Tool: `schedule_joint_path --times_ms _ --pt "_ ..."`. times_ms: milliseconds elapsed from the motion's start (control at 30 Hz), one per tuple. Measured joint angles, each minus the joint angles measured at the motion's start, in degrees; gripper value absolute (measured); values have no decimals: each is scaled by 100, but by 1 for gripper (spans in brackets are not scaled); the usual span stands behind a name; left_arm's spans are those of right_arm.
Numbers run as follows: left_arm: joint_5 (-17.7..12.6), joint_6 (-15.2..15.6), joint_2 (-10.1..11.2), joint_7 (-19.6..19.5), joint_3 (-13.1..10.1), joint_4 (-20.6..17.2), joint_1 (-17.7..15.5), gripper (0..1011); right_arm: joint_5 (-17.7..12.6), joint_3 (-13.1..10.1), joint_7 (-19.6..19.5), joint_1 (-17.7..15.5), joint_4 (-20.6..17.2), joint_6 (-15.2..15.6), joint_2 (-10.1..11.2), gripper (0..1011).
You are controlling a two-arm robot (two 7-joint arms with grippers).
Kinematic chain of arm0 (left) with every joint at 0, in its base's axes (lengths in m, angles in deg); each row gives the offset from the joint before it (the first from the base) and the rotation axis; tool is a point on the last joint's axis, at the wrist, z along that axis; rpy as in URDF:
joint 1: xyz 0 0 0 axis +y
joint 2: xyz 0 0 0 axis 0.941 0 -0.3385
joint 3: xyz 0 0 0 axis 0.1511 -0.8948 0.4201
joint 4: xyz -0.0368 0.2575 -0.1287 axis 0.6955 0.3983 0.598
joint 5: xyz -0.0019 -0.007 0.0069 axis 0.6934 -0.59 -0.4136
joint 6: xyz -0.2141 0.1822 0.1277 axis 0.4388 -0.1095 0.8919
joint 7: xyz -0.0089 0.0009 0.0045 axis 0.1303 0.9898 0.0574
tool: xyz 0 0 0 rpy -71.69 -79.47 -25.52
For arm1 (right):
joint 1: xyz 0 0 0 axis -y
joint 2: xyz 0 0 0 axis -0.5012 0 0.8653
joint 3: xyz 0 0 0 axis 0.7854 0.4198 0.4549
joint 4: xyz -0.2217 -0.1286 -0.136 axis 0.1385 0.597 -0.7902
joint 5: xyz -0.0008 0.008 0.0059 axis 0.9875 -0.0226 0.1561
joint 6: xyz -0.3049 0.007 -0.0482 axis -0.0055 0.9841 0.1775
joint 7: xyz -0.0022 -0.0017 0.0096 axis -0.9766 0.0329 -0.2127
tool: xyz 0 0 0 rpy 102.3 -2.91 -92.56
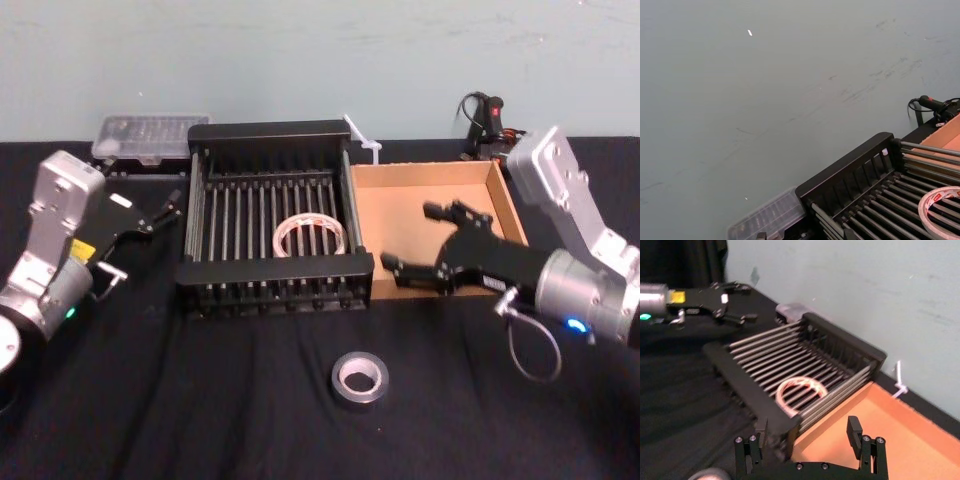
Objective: Pick up the white tape and place it into the black box , Pick up the silver tape and place it into the brown box.
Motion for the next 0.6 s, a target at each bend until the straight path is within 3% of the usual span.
schedule_joint_path --times_ms 267,600 --pt "0 0 0 0 0 0 0 1001 -148 94 148 -293 -329 200 304 1000" --pt "0 0 0 0 0 0 0 1001 -221 379 236 -231 -299 471 354 1002"
